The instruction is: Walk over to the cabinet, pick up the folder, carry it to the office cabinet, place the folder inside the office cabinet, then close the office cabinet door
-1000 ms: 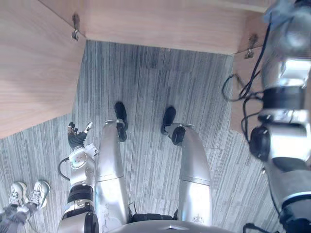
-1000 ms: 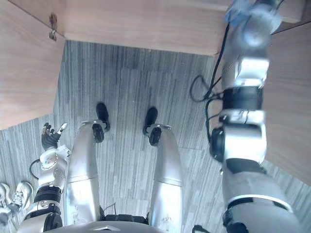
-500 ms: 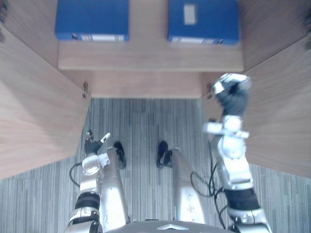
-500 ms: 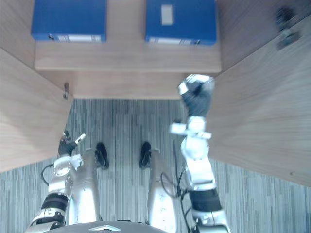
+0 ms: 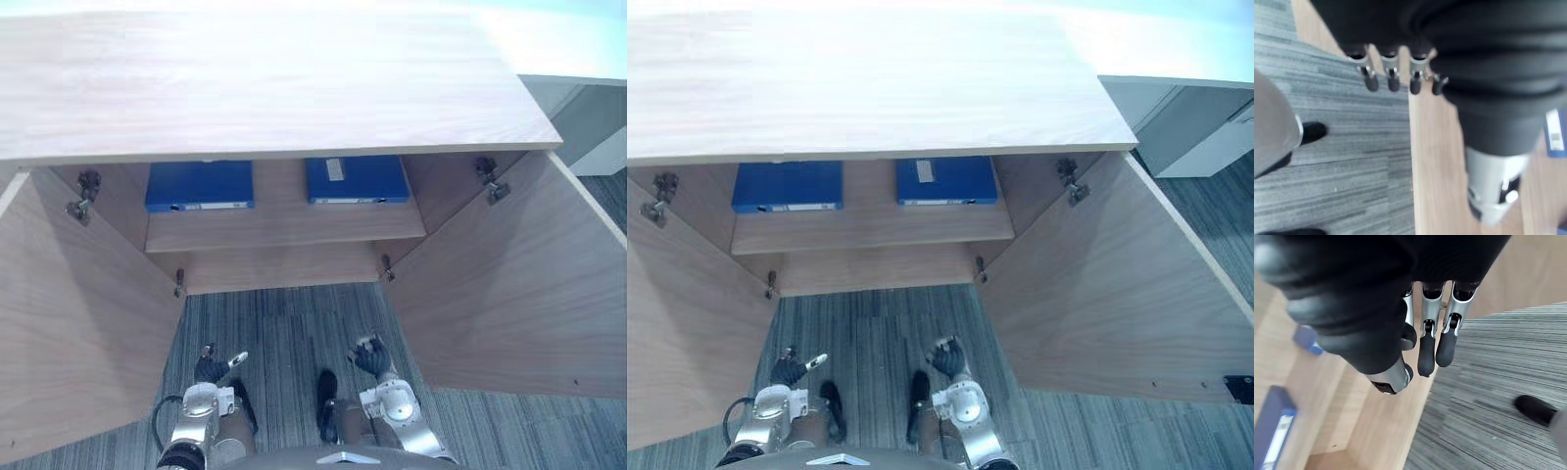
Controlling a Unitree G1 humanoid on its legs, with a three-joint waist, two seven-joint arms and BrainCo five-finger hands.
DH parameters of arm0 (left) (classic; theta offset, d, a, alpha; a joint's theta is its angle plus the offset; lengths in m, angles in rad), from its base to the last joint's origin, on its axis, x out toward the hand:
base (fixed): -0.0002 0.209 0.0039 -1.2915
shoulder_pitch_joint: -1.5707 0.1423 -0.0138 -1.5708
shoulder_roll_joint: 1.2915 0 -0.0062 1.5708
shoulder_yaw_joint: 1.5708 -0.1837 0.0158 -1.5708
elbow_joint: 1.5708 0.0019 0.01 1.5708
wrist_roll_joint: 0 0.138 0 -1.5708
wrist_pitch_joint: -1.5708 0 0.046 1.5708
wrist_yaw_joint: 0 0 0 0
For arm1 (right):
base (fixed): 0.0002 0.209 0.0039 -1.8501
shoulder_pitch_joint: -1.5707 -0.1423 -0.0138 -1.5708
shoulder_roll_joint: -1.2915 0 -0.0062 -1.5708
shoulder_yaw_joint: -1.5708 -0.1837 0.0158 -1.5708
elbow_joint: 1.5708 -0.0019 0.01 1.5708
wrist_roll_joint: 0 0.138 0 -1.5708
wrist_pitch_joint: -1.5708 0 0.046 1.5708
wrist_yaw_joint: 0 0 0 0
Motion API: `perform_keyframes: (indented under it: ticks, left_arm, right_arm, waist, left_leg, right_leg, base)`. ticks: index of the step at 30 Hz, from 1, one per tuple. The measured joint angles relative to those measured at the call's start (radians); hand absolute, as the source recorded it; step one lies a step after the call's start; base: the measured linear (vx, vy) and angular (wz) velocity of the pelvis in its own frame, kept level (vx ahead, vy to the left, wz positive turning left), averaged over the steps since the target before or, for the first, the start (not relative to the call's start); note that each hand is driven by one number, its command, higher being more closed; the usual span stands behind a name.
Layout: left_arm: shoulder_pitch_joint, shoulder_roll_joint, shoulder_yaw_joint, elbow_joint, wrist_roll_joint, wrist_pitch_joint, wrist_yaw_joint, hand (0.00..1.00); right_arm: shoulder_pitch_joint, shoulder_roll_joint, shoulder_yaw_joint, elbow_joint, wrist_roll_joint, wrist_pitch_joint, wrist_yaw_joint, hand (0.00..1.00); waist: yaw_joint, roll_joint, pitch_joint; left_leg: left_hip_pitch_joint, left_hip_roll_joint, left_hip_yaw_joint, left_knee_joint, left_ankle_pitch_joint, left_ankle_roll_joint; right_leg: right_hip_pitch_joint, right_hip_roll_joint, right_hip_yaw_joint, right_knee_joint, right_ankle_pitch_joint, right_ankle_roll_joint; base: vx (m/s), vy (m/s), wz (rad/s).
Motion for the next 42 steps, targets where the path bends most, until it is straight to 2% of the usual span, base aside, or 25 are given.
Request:
perform_keyframes:
  ticks: [3, 9, 16, 26, 30, 34, 38, 42]
  left_arm:
    - [0.008, 0.011, 0.000, 0.032, 0.018, 0.000, -0.001, 0.00]
    - [0.024, 0.019, 0.014, 0.104, 0.024, 0.007, -0.001, 0.00]
    - [0.061, 0.018, 0.036, 0.140, 0.048, 0.023, -0.023, 0.00]
    - [0.062, 0.021, 0.047, 0.177, 0.055, 0.026, -0.033, 0.00]
    - [0.064, 0.023, 0.061, 0.170, 0.056, 0.033, -0.033, 0.00]
    - [0.071, 0.022, 0.061, 0.166, 0.069, 0.033, -0.033, 0.00]
    - [0.090, 0.021, 0.063, 0.166, 0.076, 0.033, -0.034, 0.00]
    - [0.108, 0.005, 0.090, 0.138, 0.076, 0.037, -0.035, 0.00]
  right_arm:
    - [-0.015, 0.000, -0.050, 0.131, 0.020, 0.020, -0.011, 0.00]
    - [-0.035, 0.004, -0.188, 0.325, 0.109, 0.055, -0.030, 0.00]
    - [-0.031, 0.006, -0.253, 0.345, 0.147, 0.090, -0.033, 0.00]
    - [-0.021, 0.022, -0.354, 0.374, 0.221, 0.090, -0.039, 0.00]
    - [0.049, 0.020, -0.400, 0.114, 0.277, 0.082, -0.054, 0.00]
    - [0.101, 0.020, -0.522, -0.143, 0.314, 0.048, -0.086, 0.00]
    - [0.114, 0.022, -0.650, -0.266, 0.338, 0.026, -0.141, 0.00]
    - [0.127, 0.027, -0.726, -0.338, 0.382, 0.017, -0.180, 0.00]
  waist:
    - [-0.004, 0.003, -0.027]
    - [0.003, -0.002, -0.075]
    - [0.006, -0.008, -0.094]
    - [-0.007, -0.014, -0.118]
    - [-0.027, -0.010, -0.120]
    - [-0.051, -0.015, -0.133]
    - [-0.067, -0.013, -0.136]
    - [-0.086, -0.006, -0.140]
  left_leg:
    - [0.064, -0.034, 0.015, -0.086, 0.033, 0.002]
    - [0.159, -0.073, 0.022, -0.212, 0.079, -0.001]
    - [0.257, -0.122, 0.009, -0.371, 0.131, 0.003]
    - [0.286, -0.145, 0.027, -0.371, 0.119, 0.014]
    - [0.317, -0.144, 0.089, -0.371, 0.090, 0.009]
    - [0.324, -0.141, 0.154, -0.370, 0.071, 0.005]
    - [0.353, -0.134, 0.210, -0.365, 0.045, -0.001]
    - [0.353, -0.119, 0.257, -0.312, 0.005, -0.001]
  right_leg:
    - [0.061, -0.006, 0.016, -0.093, 0.046, 0.008]
    - [0.101, -0.016, 0.044, -0.131, 0.055, 0.011]
    - [0.117, -0.027, 0.070, -0.151, 0.054, 0.015]
    - [0.144, -0.043, 0.102, -0.159, 0.065, 0.039]
    - [0.138, -0.033, 0.165, -0.159, 0.063, 0.036]
    - [0.108, -0.022, 0.222, -0.154, 0.063, 0.027]
    - [0.107, -0.007, 0.270, -0.148, 0.060, 0.023]
    - [0.104, 0.003, 0.302, -0.142, 0.059, 0.021]
  base:
    - [0.06, 0.011, -0.11]
    - [-0.02, 0.006, -0.07]
    - [-0.04, 0.024, -0.14]
    - [0.02, 0.014, -0.09]
    - [-0.02, -0.014, -0.47]
    - [-0.02, -0.014, -0.43]
    - [0.00, -0.014, -0.42]
    - [0.02, -0.024, -0.35]
